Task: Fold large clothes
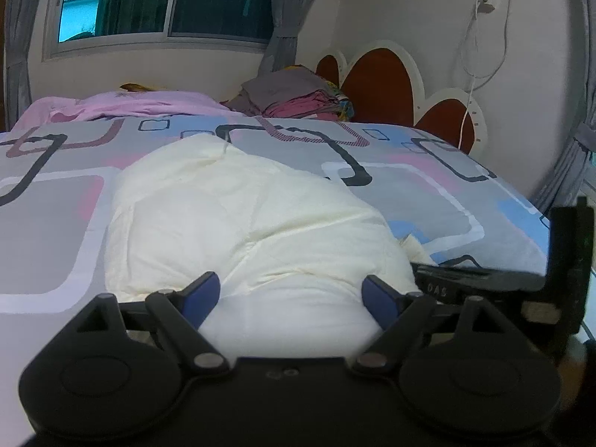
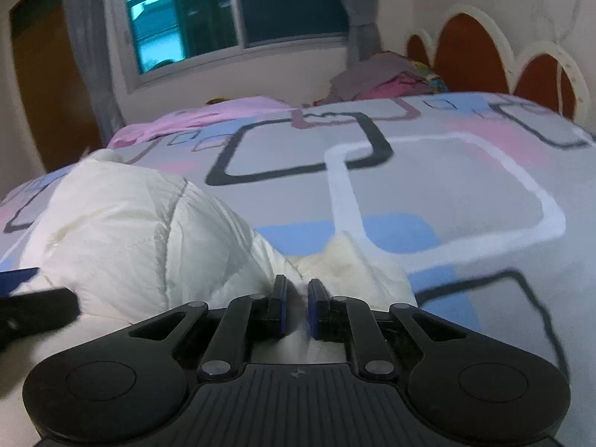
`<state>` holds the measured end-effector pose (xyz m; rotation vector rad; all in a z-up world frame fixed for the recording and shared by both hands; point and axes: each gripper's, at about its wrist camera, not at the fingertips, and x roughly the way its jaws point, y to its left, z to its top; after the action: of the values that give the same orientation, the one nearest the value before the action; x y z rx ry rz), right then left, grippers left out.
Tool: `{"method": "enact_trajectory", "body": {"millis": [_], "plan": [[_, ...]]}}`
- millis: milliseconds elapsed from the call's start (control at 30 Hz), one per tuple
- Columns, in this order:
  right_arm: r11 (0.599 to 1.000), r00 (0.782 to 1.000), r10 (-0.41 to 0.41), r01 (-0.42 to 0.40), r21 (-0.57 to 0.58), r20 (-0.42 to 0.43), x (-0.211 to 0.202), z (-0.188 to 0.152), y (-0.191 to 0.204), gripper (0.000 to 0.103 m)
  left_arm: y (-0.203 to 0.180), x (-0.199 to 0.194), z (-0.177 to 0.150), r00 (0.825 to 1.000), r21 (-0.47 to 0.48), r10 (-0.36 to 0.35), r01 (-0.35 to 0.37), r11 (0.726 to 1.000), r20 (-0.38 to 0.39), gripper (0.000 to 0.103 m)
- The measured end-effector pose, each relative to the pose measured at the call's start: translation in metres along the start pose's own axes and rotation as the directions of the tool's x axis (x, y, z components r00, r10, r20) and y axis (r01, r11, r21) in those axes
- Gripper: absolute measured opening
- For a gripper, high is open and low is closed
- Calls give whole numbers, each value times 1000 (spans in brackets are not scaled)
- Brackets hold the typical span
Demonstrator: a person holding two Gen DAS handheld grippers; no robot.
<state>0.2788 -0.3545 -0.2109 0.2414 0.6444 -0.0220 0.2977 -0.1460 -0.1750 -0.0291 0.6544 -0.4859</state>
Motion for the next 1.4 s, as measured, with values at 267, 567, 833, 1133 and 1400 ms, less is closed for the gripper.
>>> {"method": "enact_trajectory", "body": {"millis": [267, 567, 833, 1133, 1400], "plan": [[999, 999, 0, -2, -36, -52, -21, 29, 5, 17, -11, -4, 11, 994, 41, 83, -81, 996, -68, 89], [989, 995, 81, -74, -128, 53, -114, 21, 12, 75, -17, -37, 14, 984, 14, 154, -153, 988, -90, 92], [995, 994, 72, -77, -57, -79, -115, -20, -11, 75, -11, -49, -8, 976, -53, 175, -184, 982, -129, 102], [987, 972, 156, -145, 73, -178, -102, -13, -38, 78, 1, -42, -4, 973, -83, 143, -160, 984, -183, 103], [962, 959, 216, -175, 210, -186, -91, 13, -68, 103, 30, -55, 6, 970, -181, 79, -122, 976, -231, 103]]}}
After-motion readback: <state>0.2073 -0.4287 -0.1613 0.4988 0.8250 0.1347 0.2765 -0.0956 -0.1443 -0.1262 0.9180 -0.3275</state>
